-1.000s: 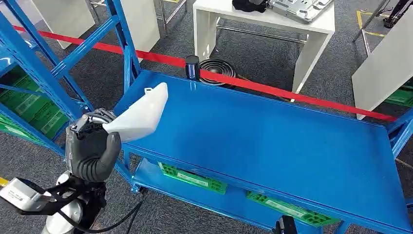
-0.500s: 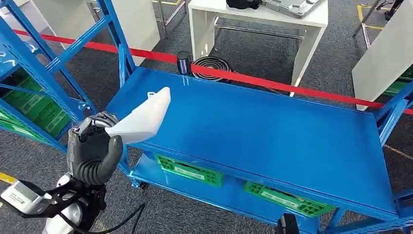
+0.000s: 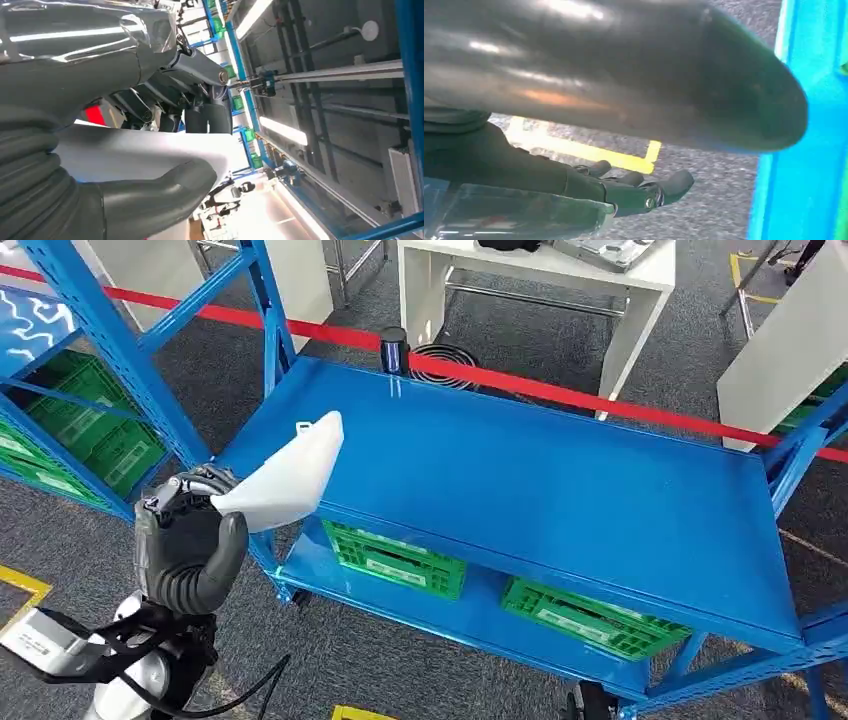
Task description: Take the parts from the cabinet and place them on the table.
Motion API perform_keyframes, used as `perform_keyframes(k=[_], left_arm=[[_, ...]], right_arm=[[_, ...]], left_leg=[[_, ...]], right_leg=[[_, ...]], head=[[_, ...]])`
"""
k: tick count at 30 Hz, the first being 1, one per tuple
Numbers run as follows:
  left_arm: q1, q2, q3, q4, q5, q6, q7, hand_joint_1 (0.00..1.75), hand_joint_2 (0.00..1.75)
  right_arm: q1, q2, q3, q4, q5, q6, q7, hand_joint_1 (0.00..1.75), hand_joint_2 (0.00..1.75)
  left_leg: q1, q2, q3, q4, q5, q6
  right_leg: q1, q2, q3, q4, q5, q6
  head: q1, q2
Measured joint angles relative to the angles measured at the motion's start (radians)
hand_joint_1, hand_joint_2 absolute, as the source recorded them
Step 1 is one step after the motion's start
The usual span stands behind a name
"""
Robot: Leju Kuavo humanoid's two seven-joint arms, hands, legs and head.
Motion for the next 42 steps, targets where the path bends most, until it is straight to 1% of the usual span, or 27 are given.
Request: perform_keyframes(k=[2,3,4,5,8,9,11,13,14,16,18,19,20,21,24,25,26,28,30,31,33,34,35,36,38,40,42], left_arm=[[0.000,0.000,0.000,0.001,0.000,0.000,0.000,1.75,1.75],[0.000,0.000,0.000,0.001,0.000,0.000,0.000,1.75,1.75],[0.000,0.000,0.000,0.001,0.000,0.000,0.000,1.75,1.75],[0.000,0.000,0.000,0.001,0.000,0.000,0.000,1.75,1.75],[0.001,0.000,-0.001,0.002,0.000,0.000,-0.001,1.75,1.75],[0.001,0.001,-0.001,0.002,0.000,0.000,-0.001,1.75,1.75],[0.001,0.002,0.000,0.002,0.000,0.000,-0.001,1.75,1.75],[0.002,0.003,0.000,0.002,0.000,0.000,-0.001,1.75,1.75],[0.002,0.003,0.000,0.002,0.000,0.000,-0.001,1.75,1.75],[0.002,0.003,0.000,0.003,0.000,0.001,-0.002,1.75,1.75],[0.002,0.004,0.000,0.003,0.001,0.005,-0.003,1.75,1.75],[-0.001,0.004,-0.001,0.002,0.002,0.010,-0.006,1.75,1.75],[-0.001,0.004,-0.002,0.002,0.003,0.012,-0.007,1.75,1.75],[-0.001,0.004,-0.003,0.002,0.004,0.015,-0.010,1.75,1.75],[0.001,0.008,-0.005,0.002,0.011,0.021,-0.015,1.75,1.75],[0.000,0.007,-0.005,0.002,0.011,0.024,-0.017,1.75,1.75],[0.000,0.008,-0.006,0.002,0.011,0.026,-0.018,1.75,1.75],[0.007,0.008,-0.006,0.002,0.011,0.034,-0.020,1.75,1.75],[0.015,0.008,-0.006,0.002,0.011,0.040,-0.021,1.75,1.75],[0.019,0.009,-0.006,0.002,0.011,0.045,-0.022,1.75,1.75],[0.023,0.011,-0.007,0.002,0.010,0.047,-0.024,1.75,1.75],[0.024,0.011,-0.007,0.002,0.010,0.047,-0.024,1.75,1.75],[0.026,0.012,-0.007,0.000,0.010,0.047,-0.024,1.75,1.75],[0.028,0.012,-0.007,-0.001,0.010,0.048,-0.025,1.75,1.75],[0.030,0.013,-0.008,-0.002,0.010,0.051,-0.027,1.75,1.75],[0.035,0.015,-0.008,-0.004,0.010,0.051,-0.028,1.75,1.75],[0.037,0.018,-0.008,-0.006,0.010,0.053,-0.028,1.75,1.75]], right_arm=[[0.000,-0.002,0.000,0.000,0.000,0.000,0.000,0.00,0.00],[-0.001,-0.002,0.000,0.000,0.000,0.000,0.000,0.00,0.00],[-0.005,-0.001,0.000,0.000,0.000,0.000,0.000,0.00,0.00],[-0.005,-0.002,0.000,0.000,0.000,0.000,0.000,0.00,0.00],[-0.004,-0.002,0.000,0.000,0.000,0.000,0.000,0.00,0.00],[-0.004,0.000,0.000,0.000,0.000,0.000,0.000,0.00,0.00],[-0.006,0.000,0.000,0.000,0.000,0.000,0.000,0.00,0.00],[-0.005,-0.001,0.000,0.001,-0.001,0.000,0.000,0.00,0.00],[-0.004,-0.001,0.000,0.001,-0.001,0.001,0.000,0.00,0.00],[-0.003,-0.001,0.000,0.001,-0.001,0.002,0.000,0.00,0.00],[-0.003,0.000,0.000,0.001,-0.004,0.002,-0.001,0.00,0.00],[-0.003,0.000,0.001,0.001,-0.006,0.002,-0.002,0.00,0.00],[-0.003,0.004,0.002,0.001,-0.008,0.002,-0.004,0.00,0.00],[-0.002,0.000,0.002,0.001,-0.008,0.002,-0.005,0.00,0.00],[0.002,0.002,0.004,0.002,-0.008,0.001,-0.006,0.00,0.00],[0.003,0.001,0.005,0.003,-0.009,0.001,-0.007,0.00,0.00],[0.004,0.001,0.005,0.005,-0.009,0.001,-0.007,0.00,0.00],[0.005,-0.004,0.006,0.006,-0.010,0.001,-0.008,0.00,0.00],[0.006,-0.007,0.006,0.006,-0.010,0.000,-0.009,0.00,0.00],[0.007,-0.009,0.007,0.006,-0.010,0.000,-0.009,0.00,0.00],[0.006,-0.011,0.008,0.007,-0.010,-0.001,-0.009,0.00,0.00],[0.005,-0.012,0.009,0.007,-0.010,-0.001,-0.009,0.00,0.00],[0.002,-0.013,0.009,0.007,-0.010,-0.001,-0.009,0.00,0.00],[0.003,-0.014,0.010,0.007,-0.010,-0.001,-0.009,0.00,0.00],[0.007,-0.014,0.013,0.007,-0.010,-0.001,-0.009,0.00,0.00],[0.006,-0.012,0.016,0.008,-0.010,-0.001,-0.009,0.00,0.00],[0.005,-0.014,0.019,0.008,-0.011,-0.001,-0.008,0.00,0.00]], left_leg=[[0.005,0.000,-0.031,0.012,0.015,-0.009],[0.007,0.000,-0.047,0.024,0.020,-0.015],[0.004,0.000,-0.062,0.040,0.024,-0.021],[0.003,0.001,-0.072,0.050,0.027,-0.027],[0.007,0.000,-0.072,0.050,0.047,-0.046],[0.012,0.000,-0.078,0.059,0.043,-0.051],[0.015,-0.005,-0.098,0.132,-0.068,-0.062],[0.016,-0.005,-0.135,0.285,-0.175,-0.069],[0.016,-0.005,-0.145,0.350,-0.194,-0.070],[0.016,-0.005,-0.106,0.348,-0.156,-0.066],[0.013,-0.008,0.007,0.201,-0.100,-0.052],[0.008,-0.014,0.081,0.090,-0.115,-0.037],[0.005,-0.014,0.118,0.030,-0.145,-0.029],[-0.002,-0.013,0.111,0.038,-0.133,-0.032],[-0.008,-0.010,0.095,0.019,-0.101,-0.006],[-0.001,-0.004,0.090,0.010,-0.086,-0.001],[-0.002,-0.005,0.076,0.008,-0.071,0.008],[-0.004,-0.005,0.043,0.009,-0.046,0.012],[-0.005,-0.005,0.008,0.010,-0.020,0.010],[-0.005,-0.004,-0.007,0.011,-0.009,0.008],[-0.002,-0.003,-0.038,0.018,0.011,0.000],[-0.002,-0.004,-0.050,0.029,0.018,-0.005],[-0.007,-0.005,-0.065,0.041,0.021,-0.011],[-0.006,-0.003,-0.067,0.046,0.026,-0.016],[-0.002,-0.004,-0.067,0.047,0.040,-0.029],[0.004,-0.006,-0.077,0.050,0.040,-0.041],[0.009,-0.009,-0.110,0.146,-0.081,-0.055]], right_leg=[[-0.007,0.000,0.081,-0.098,0.057,0.029],[-0.011,-0.001,0.147,-0.190,0.074,0.036],[-0.014,-0.001,0.201,-0.284,0.033,0.030],[-0.003,0.006,0.223,-0.302,0.028,0.013],[0.002,0.006,0.197,-0.288,0.038,-0.011],[-0.008,0.004,0.189,-0.292,0.049,-0.027],[-0.006,0.000,0.172,-0.292,0.069,-0.044],[-0.002,-0.001,0.149,-0.290,0.092,-0.045],[0.000,-0.001,0.133,-0.289,0.105,-0.044],[0.003,-0.001,0.105,-0.288,0.125,-0.042],[0.007,0.001,0.085,-0.288,0.142,-0.038],[0.005,0.001,0.081,-0.288,0.152,-0.036],[0.008,0.001,0.076,-0.289,0.160,-0.027],[0.002,0.000,0.077,-0.295,0.168,-0.019],[0.000,0.001,0.073,-0.305,0.194,0.001],[-0.003,0.000,0.066,-0.293,0.175,-0.004],[-0.001,0.000,0.046,-0.251,0.119,-0.015],[-0.002,0.000,-0.002,-0.102,0.014,-0.023],[-0.003,0.000,-0.023,0.018,-0.010,-0.007],[-0.004,0.000,-0.006,0.019,0.010,0.006],[-0.006,0.000,0.096,-0.106,0.072,0.029],[-0.007,-0.001,0.169,-0.208,0.076,0.027],[-0.002,-0.001,0.228,-0.298,0.033,0.014],[0.002,0.004,0.225,-0.302,0.028,-0.004],[0.007,0.003,0.212,-0.302,0.031,-0.016],[-0.003,-0.002,0.202,-0.306,0.050,-0.035],[-0.002,-0.004,0.180,-0.306,0.070,-0.046]], head=[[0.000,0.000],[0.000,0.000],[0.002,0.000],[0.002,0.000],[-0.005,0.000],[-0.004,0.000],[-0.008,0.000],[-0.010,0.000],[-0.009,0.000],[-0.009,0.000],[-0.010,0.000],[-0.009,0.000],[-0.006,0.000],[-0.008,0.000],[-0.011,0.000],[-0.010,0.000],[-0.008,0.000],[-0.003,0.000],[-0.003,0.000],[-0.003,0.000],[-0.002,0.000],[-0.001,0.000],[-0.001,0.000],[-0.007,0.000],[-0.007,0.000],[-0.002,0.000],[-0.011,0.000]])
